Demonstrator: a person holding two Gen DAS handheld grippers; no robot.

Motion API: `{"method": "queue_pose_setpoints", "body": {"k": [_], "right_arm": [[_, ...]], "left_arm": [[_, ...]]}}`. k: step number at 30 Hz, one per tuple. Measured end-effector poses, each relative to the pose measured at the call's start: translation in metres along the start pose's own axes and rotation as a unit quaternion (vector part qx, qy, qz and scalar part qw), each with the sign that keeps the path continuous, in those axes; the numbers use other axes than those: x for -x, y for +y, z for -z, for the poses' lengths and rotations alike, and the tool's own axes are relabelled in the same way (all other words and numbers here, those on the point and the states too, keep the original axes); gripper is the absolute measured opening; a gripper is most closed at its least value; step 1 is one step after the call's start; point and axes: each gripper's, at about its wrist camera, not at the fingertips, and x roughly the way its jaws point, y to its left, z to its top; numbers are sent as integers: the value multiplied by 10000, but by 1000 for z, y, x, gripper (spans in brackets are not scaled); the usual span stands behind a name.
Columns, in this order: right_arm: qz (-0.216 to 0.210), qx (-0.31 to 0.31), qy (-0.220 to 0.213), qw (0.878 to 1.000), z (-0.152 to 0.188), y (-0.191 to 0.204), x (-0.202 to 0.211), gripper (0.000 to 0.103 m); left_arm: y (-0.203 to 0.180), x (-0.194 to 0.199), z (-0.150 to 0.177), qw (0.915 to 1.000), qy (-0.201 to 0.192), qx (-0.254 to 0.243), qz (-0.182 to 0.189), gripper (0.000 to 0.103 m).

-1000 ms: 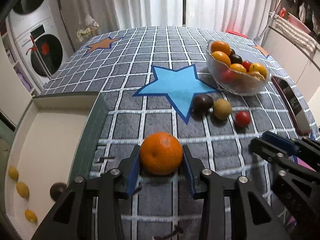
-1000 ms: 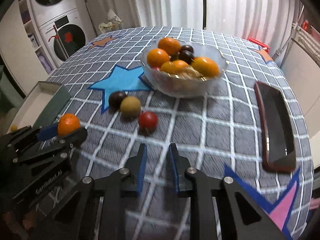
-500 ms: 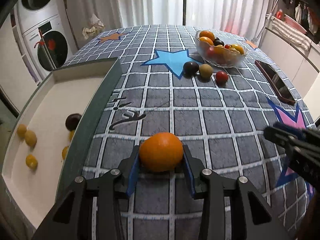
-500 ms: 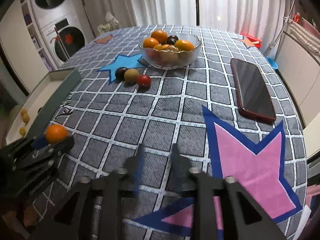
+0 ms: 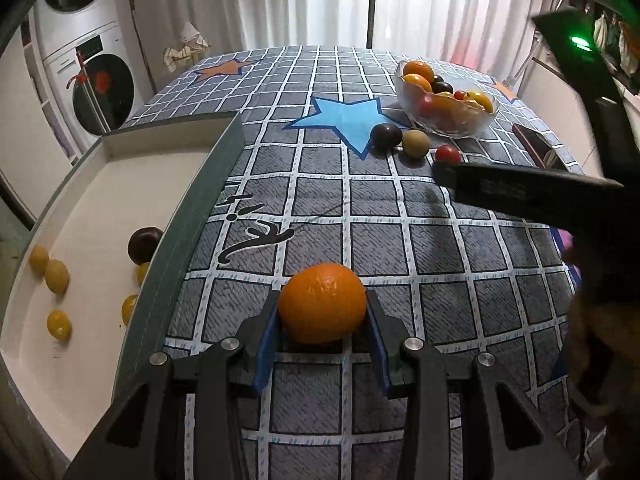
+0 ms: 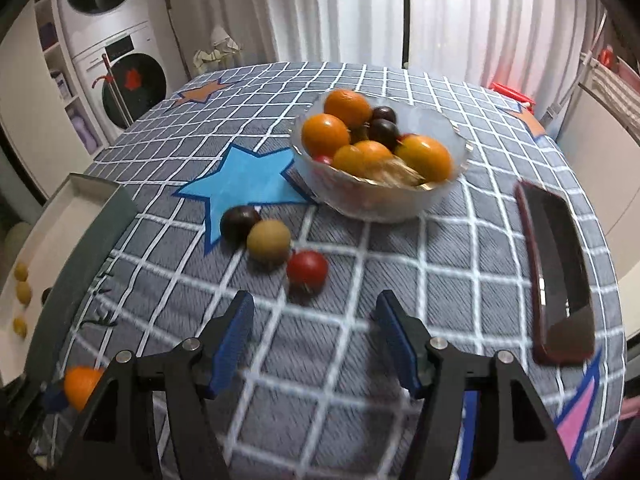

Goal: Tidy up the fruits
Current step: 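Grasp the red fruit with the right tool while the left tool holds the orange, then carry the orange and red fruit over the white tray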

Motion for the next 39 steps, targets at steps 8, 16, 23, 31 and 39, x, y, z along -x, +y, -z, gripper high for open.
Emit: {"method": "queue_pose_setpoints", "body": {"k": [8, 16, 23, 31, 39], "right_arm": [[-17, 70, -45, 10000, 0, 6, -3, 24], [-99, 6, 91, 9999, 46, -8, 34, 24], [-164, -411, 67, 9990, 100, -22, 77, 24], [-131, -548, -153, 9983, 143, -16, 107, 24], [-155, -564, -183, 9981, 147, -14, 120, 24]], "left_arm": [[1, 0, 1, 10000, -33, -12, 26, 41], [0, 5, 9, 10000, -51, -18, 31, 41], [0, 20, 29, 9999, -3, -4, 115, 41], [3, 30, 41, 9998, 68, 129, 124, 41], [5, 40, 48, 9994, 86, 228, 241, 41]]}}
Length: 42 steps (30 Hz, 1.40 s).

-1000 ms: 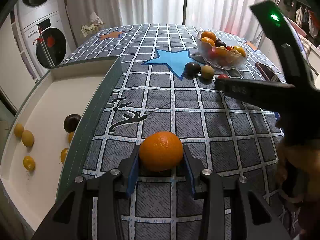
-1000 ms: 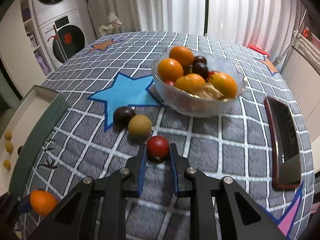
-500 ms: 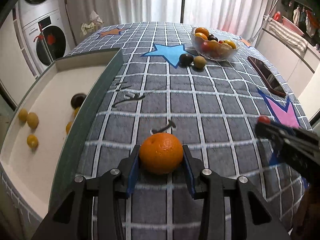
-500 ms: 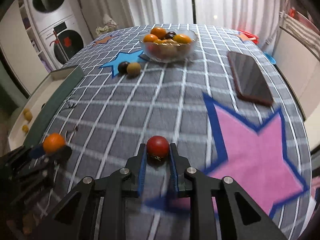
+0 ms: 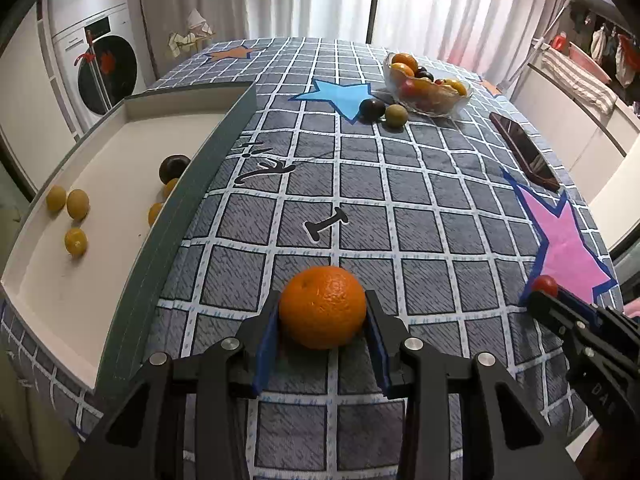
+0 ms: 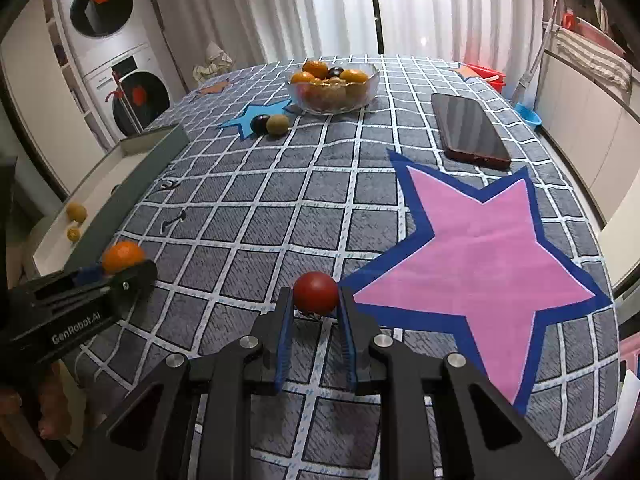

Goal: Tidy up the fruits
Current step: 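Carry the orange and red fruit over the white tray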

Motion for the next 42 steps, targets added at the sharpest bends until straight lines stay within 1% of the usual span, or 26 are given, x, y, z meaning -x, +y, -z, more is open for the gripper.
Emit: {"method": "queue_pose_setpoints", "body": {"k": [5, 11, 25, 42], "right_arm": [[-10, -57, 40, 10000, -2, 1, 3, 24], [-76, -163, 153, 9997, -4, 6, 3, 24], [-135, -44, 254, 9996, -13, 29, 3, 24], [-310, 221, 472, 9982, -30, 68, -12, 24]], "left_arm": [[4, 6, 2, 10000, -29, -50, -45, 41], [8, 18, 1, 9999, -108, -124, 46, 41], [9, 26, -2, 9996, -132, -240, 100, 41], [42, 25, -8, 9999, -165, 14, -4, 41]]}}
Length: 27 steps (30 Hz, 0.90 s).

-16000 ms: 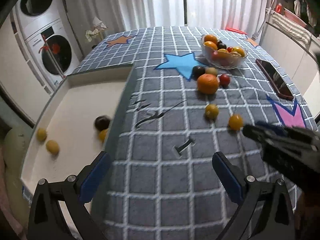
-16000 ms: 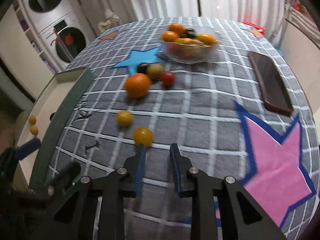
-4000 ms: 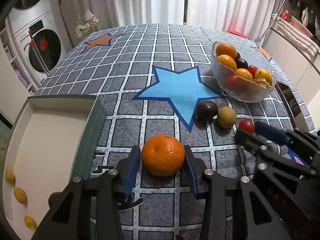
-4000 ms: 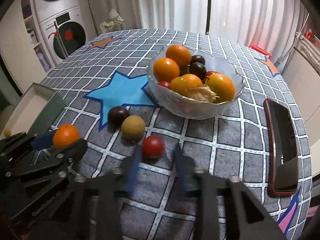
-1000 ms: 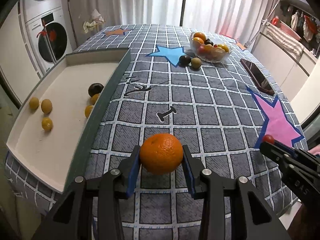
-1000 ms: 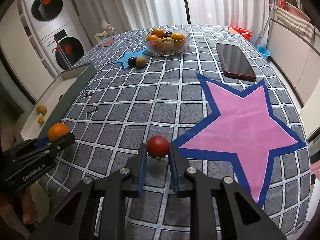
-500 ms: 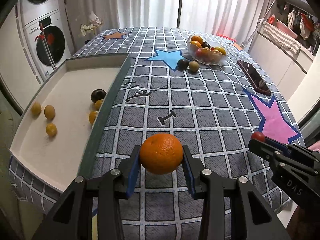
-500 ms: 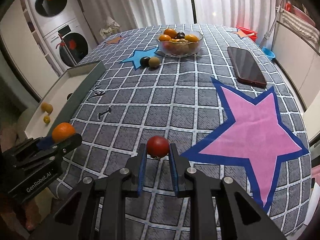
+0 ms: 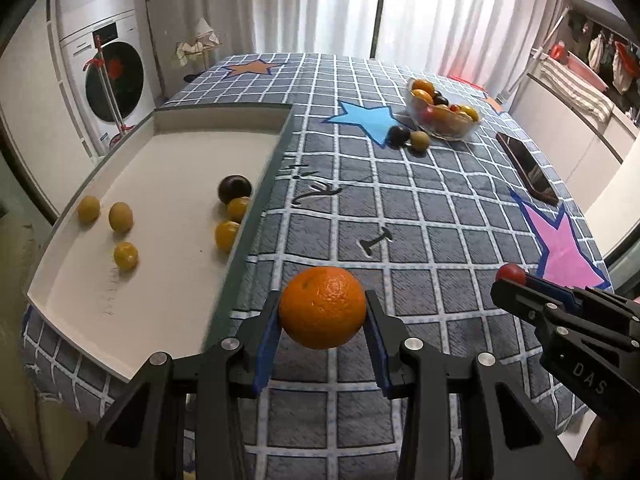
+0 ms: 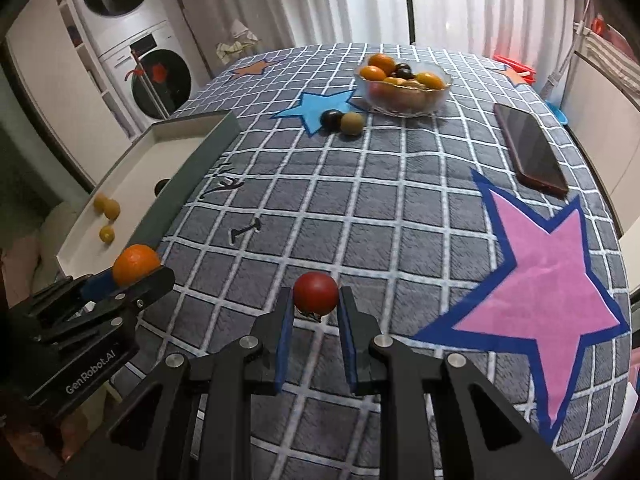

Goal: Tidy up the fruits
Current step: 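Carry the orange and red fruit over the white tray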

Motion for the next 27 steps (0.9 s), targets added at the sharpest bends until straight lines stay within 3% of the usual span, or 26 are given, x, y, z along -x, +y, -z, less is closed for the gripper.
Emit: {"method": "queue_pose_setpoints", "body": {"k": [8, 12, 27], "right_arm": [[-133, 225, 40, 9997, -25, 26, -9, 24], [-233, 392, 28, 9990, -40, 45, -13, 24], [-557, 941, 23, 9940, -74, 107, -28, 24]], "left_arm": [[30, 1, -15, 9997, -111, 207, -56, 41], [44, 3, -23, 9991, -211, 231, -280, 41], [128, 0, -38, 9916, -291, 1026, -726, 41]]}}
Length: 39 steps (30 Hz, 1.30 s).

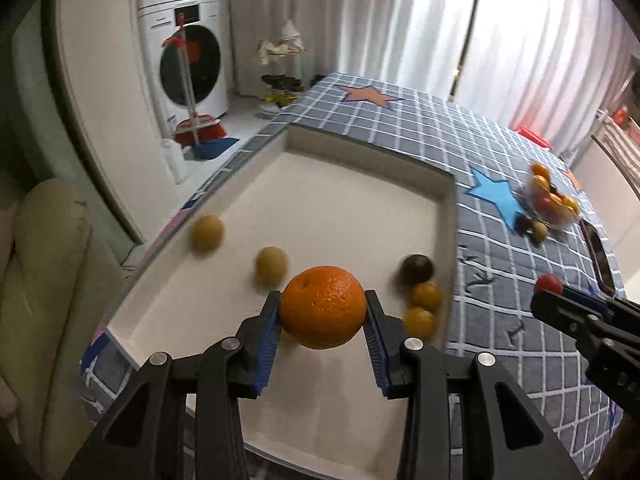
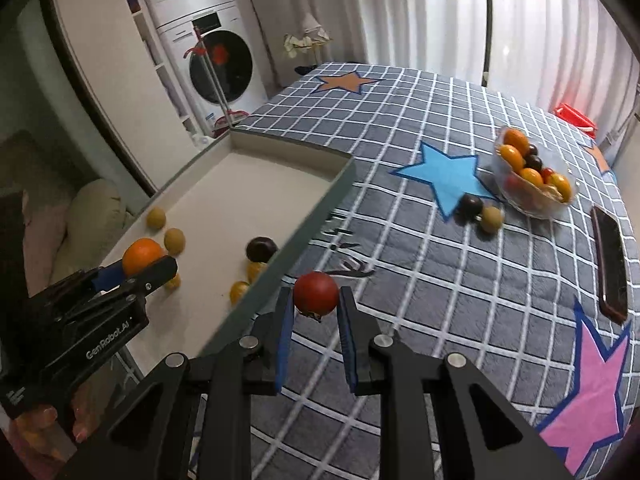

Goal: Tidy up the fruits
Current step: 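Carry the orange and red fruit over the white tray, then open both tools to drop the orange and red fruit into the tray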

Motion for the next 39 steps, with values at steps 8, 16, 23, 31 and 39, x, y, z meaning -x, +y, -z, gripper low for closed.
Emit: {"method": "queue_pose_setpoints", "body": {"k": [8, 16, 23, 31, 39], "right_arm": [[-197, 78, 45, 9998, -12, 19, -12, 24], [-337, 142, 122, 9993, -20, 33, -23, 24], [-392, 147, 204, 9989, -21, 39, -31, 24], [-463, 129, 301, 9984, -24, 43, -40, 24], [-490, 167, 372, 9980, -25, 48, -50, 24]], "left_arm": [[11, -12, -2, 9998, 70, 80, -176, 41], [12, -16, -2, 9996, 114, 67, -242, 41], [13, -21, -3, 9993, 155, 30, -345, 41], [12, -27, -4, 9989, 188, -19, -424, 41], [12, -32, -7, 9985, 205, -54, -514, 41]]}}
